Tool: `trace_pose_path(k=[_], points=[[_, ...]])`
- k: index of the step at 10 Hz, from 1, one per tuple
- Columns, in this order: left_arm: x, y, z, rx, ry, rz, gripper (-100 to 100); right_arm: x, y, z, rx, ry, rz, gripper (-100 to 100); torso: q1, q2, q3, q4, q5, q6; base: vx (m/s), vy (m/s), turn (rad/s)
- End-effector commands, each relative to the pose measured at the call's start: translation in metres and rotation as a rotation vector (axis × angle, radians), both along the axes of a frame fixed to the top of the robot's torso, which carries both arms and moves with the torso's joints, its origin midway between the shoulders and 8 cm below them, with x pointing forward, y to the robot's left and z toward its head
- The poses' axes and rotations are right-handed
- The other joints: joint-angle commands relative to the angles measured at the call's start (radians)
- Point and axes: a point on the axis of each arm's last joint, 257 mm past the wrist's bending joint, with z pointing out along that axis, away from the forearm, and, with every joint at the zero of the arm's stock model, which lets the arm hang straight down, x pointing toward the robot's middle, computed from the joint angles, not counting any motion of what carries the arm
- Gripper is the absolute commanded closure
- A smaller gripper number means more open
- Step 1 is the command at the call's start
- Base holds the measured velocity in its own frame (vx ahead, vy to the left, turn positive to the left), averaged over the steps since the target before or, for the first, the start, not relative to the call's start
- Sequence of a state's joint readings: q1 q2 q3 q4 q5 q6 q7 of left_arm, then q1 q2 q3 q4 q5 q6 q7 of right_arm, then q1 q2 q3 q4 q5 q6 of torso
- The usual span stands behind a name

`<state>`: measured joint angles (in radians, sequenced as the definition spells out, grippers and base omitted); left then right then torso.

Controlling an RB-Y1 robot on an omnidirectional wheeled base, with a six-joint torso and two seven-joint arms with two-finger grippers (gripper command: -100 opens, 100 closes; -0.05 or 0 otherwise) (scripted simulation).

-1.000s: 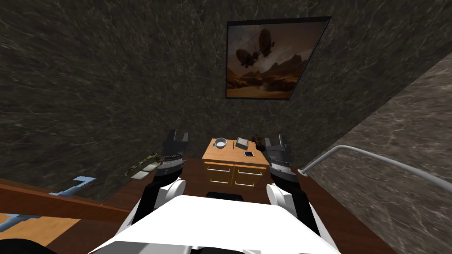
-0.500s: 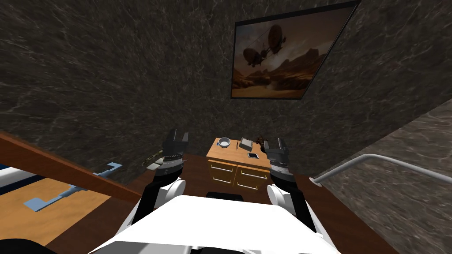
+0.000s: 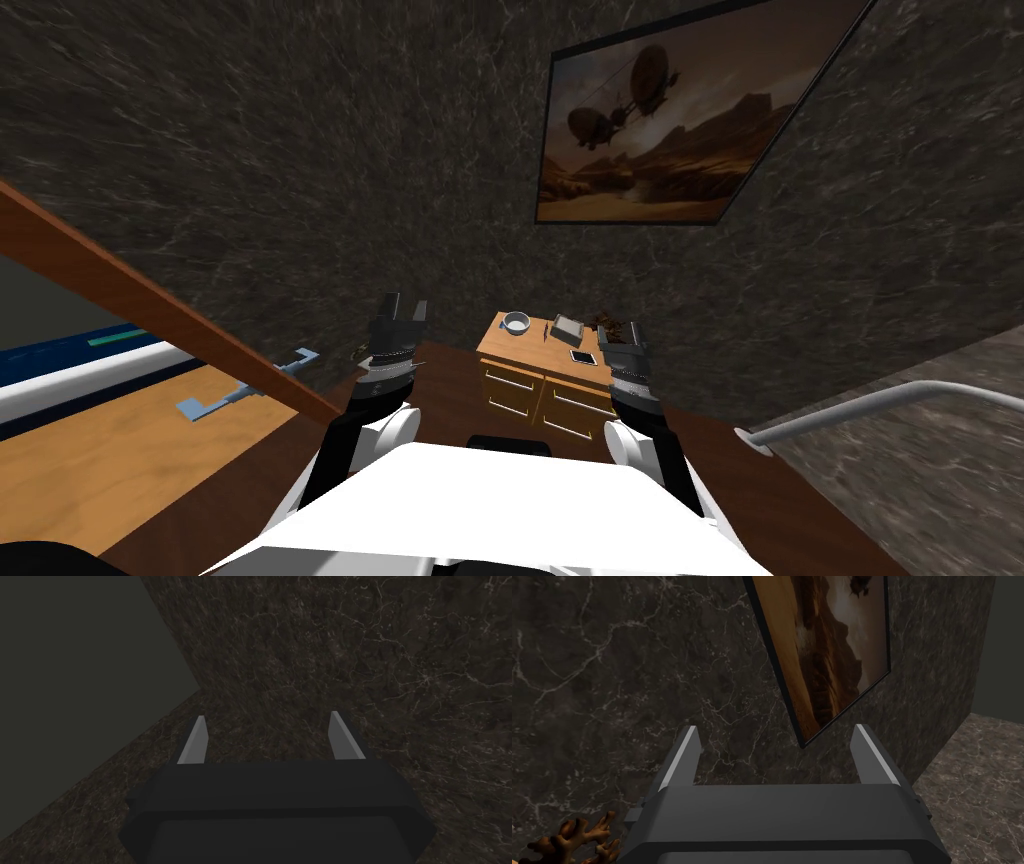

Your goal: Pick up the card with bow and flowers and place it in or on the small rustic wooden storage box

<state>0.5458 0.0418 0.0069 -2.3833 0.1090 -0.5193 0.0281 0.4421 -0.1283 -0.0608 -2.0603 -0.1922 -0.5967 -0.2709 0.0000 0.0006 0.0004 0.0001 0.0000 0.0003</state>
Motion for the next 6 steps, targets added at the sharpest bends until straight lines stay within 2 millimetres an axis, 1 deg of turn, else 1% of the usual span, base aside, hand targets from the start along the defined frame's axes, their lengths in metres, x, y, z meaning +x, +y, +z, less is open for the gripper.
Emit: trace_pose_path(k=[1,2,3,4,5,6], points=[[0.0,0.0,0.0,0.0,0.0,0.0,0,0.003,-0.009,-0.013,0.053,0.005,0.016,-100,0.0,0.0,0.0,0.0,0.0,0.0,-0.013,0.009,0.172],[0.0,0.0,0.0,0.0,0.0,0.0,0,0.004,-0.009,-0.017,0.054,0.013,0.014,-100,0.0,0.0,0.0,0.0,0.0,0.0,-0.009,0.004,0.076],[0.0,0.0,0.0,0.0,0.0,0.0,0,0.005,-0.018,-0.024,0.101,0.005,0.028,-100,0.0,0.0,0.0,0.0,0.0,0.0,-0.008,0.009,0.172],[0.0,0.0,0.0,0.0,0.0,0.0,0,0.007,-0.019,-0.031,0.103,0.019,0.024,-100,0.0,0.0,0.0,0.0,0.0,0.0,-0.006,0.004,0.1],[0.0,0.0,0.0,0.0,0.0,0.0,0,0.007,-0.028,-0.036,0.151,0.006,0.038,-100,0.0,0.0,0.0,0.0,0.0,0.0,-0.007,0.011,0.227],[0.0,0.0,0.0,0.0,0.0,0.0,0,0.009,-0.03,-0.045,0.154,0.025,0.033,-100,0.0,0.0,0.0,0.0,0.0,-0.001,-0.005,0.005,0.071]])
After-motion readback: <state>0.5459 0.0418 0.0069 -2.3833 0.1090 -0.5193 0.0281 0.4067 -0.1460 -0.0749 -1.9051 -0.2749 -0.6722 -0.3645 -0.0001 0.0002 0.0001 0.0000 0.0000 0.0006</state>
